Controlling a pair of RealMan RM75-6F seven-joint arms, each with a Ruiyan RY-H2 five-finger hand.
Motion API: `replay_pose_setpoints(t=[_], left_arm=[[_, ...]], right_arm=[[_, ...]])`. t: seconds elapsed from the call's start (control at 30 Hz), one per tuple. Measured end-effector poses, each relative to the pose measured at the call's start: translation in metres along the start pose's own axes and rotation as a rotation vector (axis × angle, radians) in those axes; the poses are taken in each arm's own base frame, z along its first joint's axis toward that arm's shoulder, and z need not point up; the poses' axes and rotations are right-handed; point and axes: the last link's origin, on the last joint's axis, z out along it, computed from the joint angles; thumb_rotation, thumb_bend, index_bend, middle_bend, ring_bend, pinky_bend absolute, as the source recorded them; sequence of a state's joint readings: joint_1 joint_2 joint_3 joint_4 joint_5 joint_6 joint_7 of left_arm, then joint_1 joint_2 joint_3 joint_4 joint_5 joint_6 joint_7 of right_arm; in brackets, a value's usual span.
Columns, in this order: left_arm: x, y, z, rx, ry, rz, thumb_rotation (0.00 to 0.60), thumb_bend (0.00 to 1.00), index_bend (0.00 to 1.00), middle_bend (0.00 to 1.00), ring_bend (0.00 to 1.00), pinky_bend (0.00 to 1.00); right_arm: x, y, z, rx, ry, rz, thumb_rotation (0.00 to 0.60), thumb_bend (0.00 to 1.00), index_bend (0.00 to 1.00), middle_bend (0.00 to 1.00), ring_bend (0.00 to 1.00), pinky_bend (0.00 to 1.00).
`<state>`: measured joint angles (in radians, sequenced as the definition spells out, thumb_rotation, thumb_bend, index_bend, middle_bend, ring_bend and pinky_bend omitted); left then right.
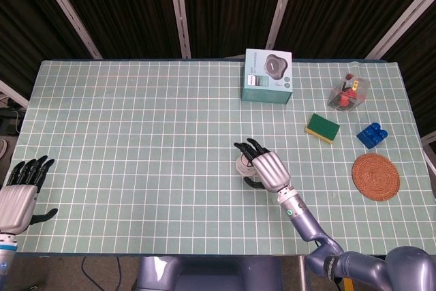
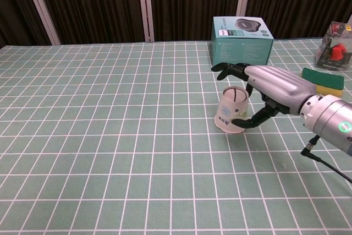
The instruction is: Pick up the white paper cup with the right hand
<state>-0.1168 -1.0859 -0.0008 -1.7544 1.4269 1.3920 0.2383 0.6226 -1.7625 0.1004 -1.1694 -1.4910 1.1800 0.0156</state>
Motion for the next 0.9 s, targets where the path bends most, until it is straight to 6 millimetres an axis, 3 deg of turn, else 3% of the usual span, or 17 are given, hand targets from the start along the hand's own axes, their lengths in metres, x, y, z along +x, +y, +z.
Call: replay_pose_setpoints(t=[0.23,0.37,0.5,0.7,0.9], left_arm=[[0.003,0.002,-0.003,-0.017,0.006,-0.008,0.600,0.00,0.00,0.00,0.00,0.00],[0.005,0.003,-0.006,-0.030,0.017,-0.013,0.600,0.00,0.00,0.00,0.00,0.00],[0.008,0.006,-0.009,-0.048,0.039,-0.010,0.600,0.00,0.00,0.00,0.00,0.00],[0.006,0.010,-0.012,-0.077,0.074,0.009,0.600,0.00,0.00,0.00,0.00,0.00],[0.007,0.011,-0.016,-0.087,0.106,0.000,0.600,0.00,0.00,0.00,0.00,0.00]], right_arm=[[0.025,-0.003,-0.015,0.021,0.057,0.023,0.600,0.09,0.04,0.09,0.00,0.18],[0.050,0.010,-0.035,0.020,0.106,-0.013,0.600,0.07,0.04,0.07,0.00,0.09],[0.082,0.035,-0.065,0.003,0.180,-0.114,0.600,0.02,0.01,0.02,0.00,0.01],[0.116,0.072,-0.121,-0.093,0.228,-0.200,0.600,0.00,0.00,0.00,0.00,0.00],[0.136,0.083,-0.176,-0.221,0.207,-0.166,0.600,0.00,0.00,0.00,0.00,0.00]])
